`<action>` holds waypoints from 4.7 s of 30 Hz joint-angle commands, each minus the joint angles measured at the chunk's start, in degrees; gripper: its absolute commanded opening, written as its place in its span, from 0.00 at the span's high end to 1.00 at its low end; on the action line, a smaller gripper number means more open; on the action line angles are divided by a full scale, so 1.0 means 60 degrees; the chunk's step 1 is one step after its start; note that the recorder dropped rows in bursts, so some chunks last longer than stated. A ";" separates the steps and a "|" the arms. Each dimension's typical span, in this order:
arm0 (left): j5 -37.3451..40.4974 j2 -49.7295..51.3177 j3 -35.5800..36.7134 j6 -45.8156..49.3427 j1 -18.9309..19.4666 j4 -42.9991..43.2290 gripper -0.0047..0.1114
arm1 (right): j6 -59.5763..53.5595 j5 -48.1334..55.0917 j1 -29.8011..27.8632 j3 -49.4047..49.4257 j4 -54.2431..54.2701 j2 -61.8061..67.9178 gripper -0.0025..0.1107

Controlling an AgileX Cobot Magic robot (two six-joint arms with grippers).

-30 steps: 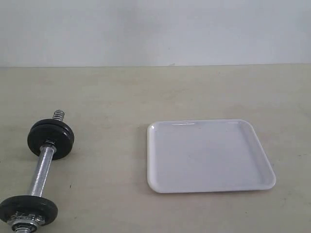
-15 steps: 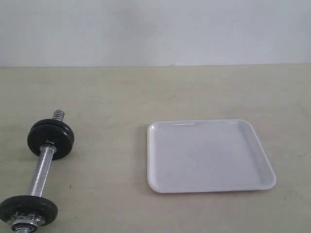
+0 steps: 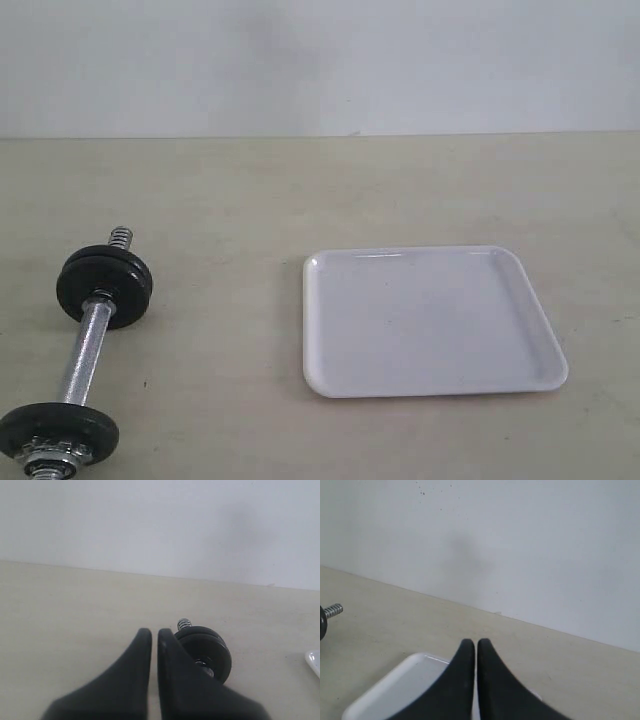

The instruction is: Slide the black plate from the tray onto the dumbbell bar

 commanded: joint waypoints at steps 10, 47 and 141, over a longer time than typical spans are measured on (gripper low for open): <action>-0.0090 -0.0039 0.0038 0.0037 0.0038 -0.0012 0.92 | 0.2208 -0.0245 -0.0038 -0.0466 -0.2336 -0.0014 0.98; -0.0073 -0.0039 0.0038 0.0037 0.0038 -0.0012 0.92 | 1.5091 0.2059 -0.0038 -0.0010 -1.3365 -0.0014 0.98; -0.0073 -0.0039 0.0038 0.0037 0.0038 -0.0012 0.92 | 1.5138 0.1997 -0.1706 -0.0010 -1.3365 -0.0041 0.98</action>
